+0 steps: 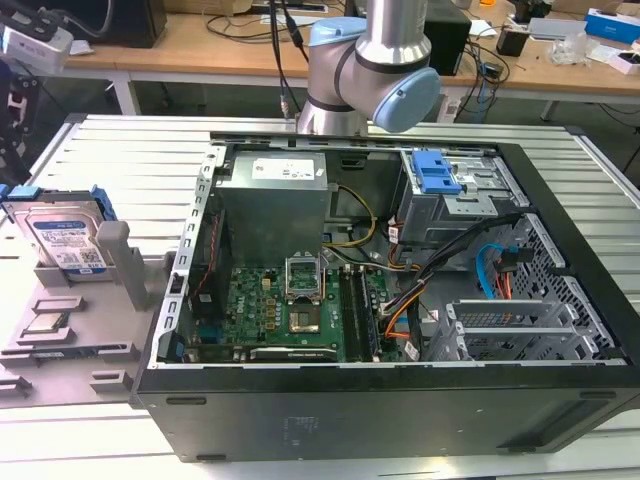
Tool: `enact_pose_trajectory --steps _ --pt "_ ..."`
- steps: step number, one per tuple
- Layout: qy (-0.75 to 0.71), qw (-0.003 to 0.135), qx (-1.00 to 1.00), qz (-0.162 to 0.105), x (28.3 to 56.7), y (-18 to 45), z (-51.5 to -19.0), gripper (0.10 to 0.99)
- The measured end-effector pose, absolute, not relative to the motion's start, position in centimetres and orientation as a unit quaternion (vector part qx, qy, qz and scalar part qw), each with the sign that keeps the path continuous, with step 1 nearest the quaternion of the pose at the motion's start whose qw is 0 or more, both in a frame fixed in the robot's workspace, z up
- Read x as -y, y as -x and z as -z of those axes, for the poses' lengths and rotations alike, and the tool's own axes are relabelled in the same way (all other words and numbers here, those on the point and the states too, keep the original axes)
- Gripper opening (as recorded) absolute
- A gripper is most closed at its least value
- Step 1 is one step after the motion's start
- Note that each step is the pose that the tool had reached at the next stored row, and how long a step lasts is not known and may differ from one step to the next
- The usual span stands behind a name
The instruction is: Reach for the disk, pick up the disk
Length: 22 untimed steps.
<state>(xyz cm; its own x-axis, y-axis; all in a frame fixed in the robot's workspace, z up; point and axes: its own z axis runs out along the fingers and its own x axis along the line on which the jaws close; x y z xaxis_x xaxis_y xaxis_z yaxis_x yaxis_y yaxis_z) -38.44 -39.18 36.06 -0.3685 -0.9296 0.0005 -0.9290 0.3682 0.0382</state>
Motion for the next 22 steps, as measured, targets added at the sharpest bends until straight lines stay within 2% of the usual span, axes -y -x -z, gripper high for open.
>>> enact_pose_trajectory --steps 22 --pt "-0.677 0.013 0.736 0.014 39.18 38.44 -36.06 0.106"
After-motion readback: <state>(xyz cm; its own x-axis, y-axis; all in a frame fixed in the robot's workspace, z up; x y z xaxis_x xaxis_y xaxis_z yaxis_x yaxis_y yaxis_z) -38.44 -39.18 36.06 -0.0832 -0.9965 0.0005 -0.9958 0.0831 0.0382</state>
